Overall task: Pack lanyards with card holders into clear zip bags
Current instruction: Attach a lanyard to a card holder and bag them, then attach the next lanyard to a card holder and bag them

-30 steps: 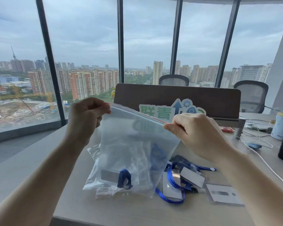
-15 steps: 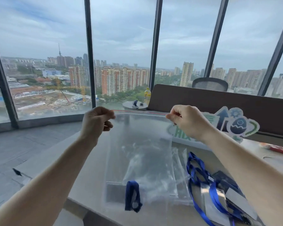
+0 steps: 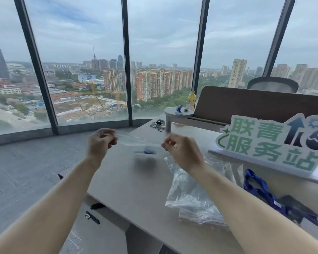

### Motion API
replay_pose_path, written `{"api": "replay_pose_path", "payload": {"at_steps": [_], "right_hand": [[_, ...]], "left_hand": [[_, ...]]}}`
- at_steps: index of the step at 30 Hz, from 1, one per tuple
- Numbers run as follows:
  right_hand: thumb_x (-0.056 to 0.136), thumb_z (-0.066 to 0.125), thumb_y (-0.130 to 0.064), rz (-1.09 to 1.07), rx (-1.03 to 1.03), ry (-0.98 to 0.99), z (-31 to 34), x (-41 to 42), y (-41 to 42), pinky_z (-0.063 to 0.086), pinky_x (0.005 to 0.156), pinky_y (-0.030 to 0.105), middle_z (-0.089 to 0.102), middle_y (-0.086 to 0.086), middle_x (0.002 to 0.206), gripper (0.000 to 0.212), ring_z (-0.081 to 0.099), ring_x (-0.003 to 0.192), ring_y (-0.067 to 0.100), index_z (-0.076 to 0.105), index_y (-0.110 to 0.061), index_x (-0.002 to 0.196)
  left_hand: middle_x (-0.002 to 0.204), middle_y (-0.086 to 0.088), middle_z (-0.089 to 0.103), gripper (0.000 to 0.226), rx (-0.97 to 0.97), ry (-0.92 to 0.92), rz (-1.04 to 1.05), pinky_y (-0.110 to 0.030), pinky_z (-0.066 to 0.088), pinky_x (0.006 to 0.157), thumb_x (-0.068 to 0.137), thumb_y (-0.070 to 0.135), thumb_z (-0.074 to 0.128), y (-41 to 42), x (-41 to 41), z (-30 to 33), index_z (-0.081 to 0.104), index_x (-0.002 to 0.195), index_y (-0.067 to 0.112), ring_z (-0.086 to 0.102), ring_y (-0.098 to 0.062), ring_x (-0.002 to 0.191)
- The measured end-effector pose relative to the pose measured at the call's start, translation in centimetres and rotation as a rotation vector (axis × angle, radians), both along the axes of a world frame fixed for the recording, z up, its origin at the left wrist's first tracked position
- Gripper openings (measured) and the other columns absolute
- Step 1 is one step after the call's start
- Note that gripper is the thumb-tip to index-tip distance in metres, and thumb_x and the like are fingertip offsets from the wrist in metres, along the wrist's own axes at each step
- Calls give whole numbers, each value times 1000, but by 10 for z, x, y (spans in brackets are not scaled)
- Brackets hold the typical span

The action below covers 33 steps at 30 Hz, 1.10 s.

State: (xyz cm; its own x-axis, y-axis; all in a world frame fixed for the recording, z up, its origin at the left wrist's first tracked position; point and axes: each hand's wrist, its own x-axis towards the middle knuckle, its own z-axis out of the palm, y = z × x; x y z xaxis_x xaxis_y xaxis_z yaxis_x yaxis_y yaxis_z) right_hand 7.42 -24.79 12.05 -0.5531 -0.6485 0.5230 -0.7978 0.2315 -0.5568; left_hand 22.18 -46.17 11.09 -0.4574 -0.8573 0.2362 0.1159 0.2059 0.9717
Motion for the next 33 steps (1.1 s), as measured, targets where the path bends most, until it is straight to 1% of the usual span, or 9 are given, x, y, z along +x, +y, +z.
{"api": "replay_pose_path", "payload": {"at_steps": [4,9,14,18,20,24,27,30,33], "right_hand": [[90,66,-29,87,298,-235,-55,7,18,58,65,40,74,7,78,15,55,53,12,69,-16,82],[95,57,-42,83,278,-340,-72,14,78,51,54,31,75,2,76,26,56,44,14,68,-18,92],[95,57,-33,-164,233,-399,-92,-3,184,53,61,33,73,0,75,16,60,53,5,69,-22,90],[92,56,-30,-591,255,-342,-109,-32,278,52,74,35,74,-8,88,11,67,81,14,66,-31,88],[92,55,-29,-750,280,-299,-112,-44,317,47,76,31,71,-9,104,16,65,97,18,67,-31,103],[88,59,-26,-837,391,-284,-120,-68,365,48,88,35,62,2,128,36,59,113,26,62,-23,124],[85,63,-42,-832,515,-329,-115,-79,377,43,98,36,55,9,136,53,49,125,29,55,-17,132],[79,62,-60,-821,677,-379,-111,-87,376,39,98,37,50,9,140,74,40,132,31,46,-18,138],[67,65,-71,-816,783,-338,-117,-97,371,42,97,39,54,11,133,84,45,127,33,47,-19,131]], "left_hand": [[70,-5,67,18,-51,-328,-72,-19,41,60,85,-1,57,17,15,-64,69,78,12,57,-19,69],[65,-7,69,31,-337,-627,-58,-39,49,66,73,37,50,55,16,-77,69,65,13,64,-29,69],[69,13,71,21,-553,-496,-276,-31,51,66,82,19,65,141,-38,-74,70,70,36,64,-8,64],[77,19,70,16,-668,-479,-586,-17,49,71,83,18,64,240,-89,-84,74,83,30,62,10,70],[86,14,72,18,-728,-456,-711,-19,49,75,85,17,60,288,-112,-93,74,91,27,63,4,78],[117,9,63,25,-763,-459,-810,-23,45,80,90,27,54,362,-148,-105,66,112,30,61,-12,99],[132,4,52,37,-754,-487,-786,-25,43,85,91,34,51,396,-167,-111,54,127,28,56,-19,110],[134,-5,50,44,-750,-576,-748,-34,43,92,89,29,48,410,-182,-118,48,132,23,49,-29,117],[127,-6,54,46,-717,-590,-739,-36,44,93,87,15,44,411,-191,-125,48,132,21,47,-28,117]]}}
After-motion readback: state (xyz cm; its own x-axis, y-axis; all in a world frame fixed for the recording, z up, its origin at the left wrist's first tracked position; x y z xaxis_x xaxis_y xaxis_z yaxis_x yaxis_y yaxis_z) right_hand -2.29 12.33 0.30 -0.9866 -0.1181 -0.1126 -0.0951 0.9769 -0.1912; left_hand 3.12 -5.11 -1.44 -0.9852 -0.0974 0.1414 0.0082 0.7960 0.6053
